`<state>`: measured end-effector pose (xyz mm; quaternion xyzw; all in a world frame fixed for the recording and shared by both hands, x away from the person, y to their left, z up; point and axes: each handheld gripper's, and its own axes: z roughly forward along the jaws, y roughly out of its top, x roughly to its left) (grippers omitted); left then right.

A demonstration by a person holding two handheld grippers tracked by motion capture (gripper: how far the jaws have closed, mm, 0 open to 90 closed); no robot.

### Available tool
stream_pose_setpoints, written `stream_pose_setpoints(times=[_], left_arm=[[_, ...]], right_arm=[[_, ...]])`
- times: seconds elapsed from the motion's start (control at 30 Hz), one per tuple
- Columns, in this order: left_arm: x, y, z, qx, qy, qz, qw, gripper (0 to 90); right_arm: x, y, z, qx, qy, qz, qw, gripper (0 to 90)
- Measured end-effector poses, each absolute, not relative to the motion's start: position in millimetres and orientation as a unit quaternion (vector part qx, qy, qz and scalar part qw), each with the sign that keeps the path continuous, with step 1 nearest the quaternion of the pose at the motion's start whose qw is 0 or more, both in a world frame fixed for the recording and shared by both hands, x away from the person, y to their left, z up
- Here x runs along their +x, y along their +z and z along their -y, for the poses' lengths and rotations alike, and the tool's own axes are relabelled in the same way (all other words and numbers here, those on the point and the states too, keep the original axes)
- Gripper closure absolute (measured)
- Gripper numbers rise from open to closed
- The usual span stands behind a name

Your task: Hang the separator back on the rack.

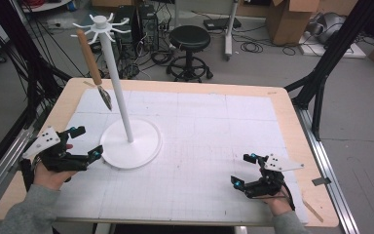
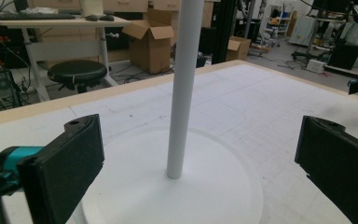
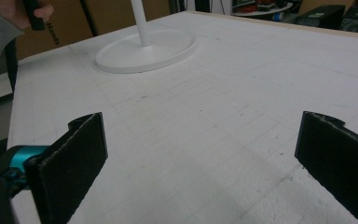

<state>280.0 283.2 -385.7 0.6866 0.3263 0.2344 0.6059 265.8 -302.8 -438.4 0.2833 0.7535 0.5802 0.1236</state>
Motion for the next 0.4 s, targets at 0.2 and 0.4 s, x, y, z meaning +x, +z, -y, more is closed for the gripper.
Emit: stream_pose_setpoints(times=[0.2, 0.4], left_arm=[[277.3, -397.3, -278.7, 0.696, 0.229, -0.326, 0.597, 1.7], [276.6, -401.0, -276.7, 0.699, 0.227, -0.328, 0.593, 1.7]], right_arm=[[265.8, -437.8, 303.6, 0.283, 0.581, -0.752, 0.126, 1.3], [266.5, -438.1, 303.6, 0.282, 0.58, -0.754, 0.126, 1.3]])
